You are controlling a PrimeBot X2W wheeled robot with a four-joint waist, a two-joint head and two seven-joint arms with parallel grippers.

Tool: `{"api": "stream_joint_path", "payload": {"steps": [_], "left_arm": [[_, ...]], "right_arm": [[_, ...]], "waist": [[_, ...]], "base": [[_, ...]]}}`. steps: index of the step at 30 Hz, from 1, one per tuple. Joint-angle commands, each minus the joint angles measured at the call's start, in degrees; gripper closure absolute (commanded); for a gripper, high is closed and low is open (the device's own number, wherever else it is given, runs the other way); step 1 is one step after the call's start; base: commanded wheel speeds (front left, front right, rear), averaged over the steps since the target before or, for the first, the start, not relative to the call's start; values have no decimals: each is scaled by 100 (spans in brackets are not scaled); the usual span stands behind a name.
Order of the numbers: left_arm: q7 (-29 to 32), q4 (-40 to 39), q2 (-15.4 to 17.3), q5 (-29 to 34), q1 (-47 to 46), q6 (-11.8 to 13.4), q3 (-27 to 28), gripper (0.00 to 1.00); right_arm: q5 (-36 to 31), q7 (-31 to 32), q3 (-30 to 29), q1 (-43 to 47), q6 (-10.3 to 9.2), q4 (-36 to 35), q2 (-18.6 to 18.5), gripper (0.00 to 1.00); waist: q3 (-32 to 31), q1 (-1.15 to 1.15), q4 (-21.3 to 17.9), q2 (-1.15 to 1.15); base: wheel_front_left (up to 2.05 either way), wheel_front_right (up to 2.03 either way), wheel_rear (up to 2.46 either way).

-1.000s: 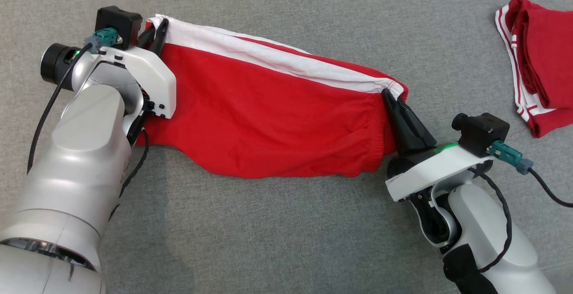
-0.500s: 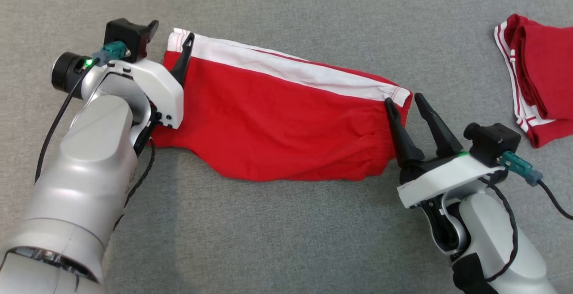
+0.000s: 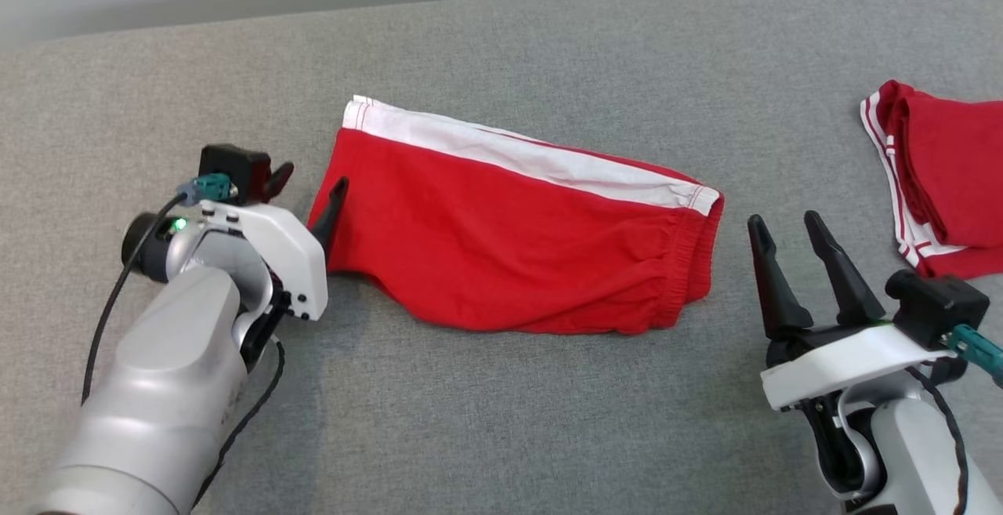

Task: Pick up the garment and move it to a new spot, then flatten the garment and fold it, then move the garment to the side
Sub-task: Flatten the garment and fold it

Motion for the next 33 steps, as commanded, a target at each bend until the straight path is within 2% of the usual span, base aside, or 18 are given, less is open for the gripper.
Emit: {"api": "stream_joint_path", "payload": {"steps": [1, 10, 22, 23, 25, 26, 33], "left_arm": [[77, -45, 34, -135, 121, 0, -19, 0], [531, 186, 76, -550, 426, 35, 31, 0], [765, 532, 72, -824, 527, 26, 119, 1], [776, 529, 61, -838, 538, 18, 104, 25], [800, 505, 29, -842, 576, 6, 64, 85], [791, 482, 16, -851, 588, 0, 44, 100], [499, 276, -17, -961, 710, 4, -24, 100]], "right_arm": [[-89, 55, -102, 122, 1, -128, -12, 0], [-529, 227, -445, 458, 1, -773, 128, 0], [-611, 291, -507, 542, 1, -1091, 240, 0], [-611, 287, -515, 541, 1, -1104, 242, 0], [-613, 289, -526, 538, 1, -1123, 252, 0], [-613, 284, -533, 541, 1, -1129, 257, 0], [-628, 261, -576, 583, 1, -1105, 274, 0]], "waist": [[-79, 0, 11, 0], [-161, 0, -177, 0], [-85, 0, -394, 0], [-82, 0, -400, 0], [-86, 0, -402, 0], [-91, 0, -398, 0], [-254, 0, -264, 0]], "base": [[0, 0, 0], [0, 0, 0], [0, 0, 0], [0, 0, 0], [0, 0, 0], [0, 0, 0], [0, 0, 0]]}}
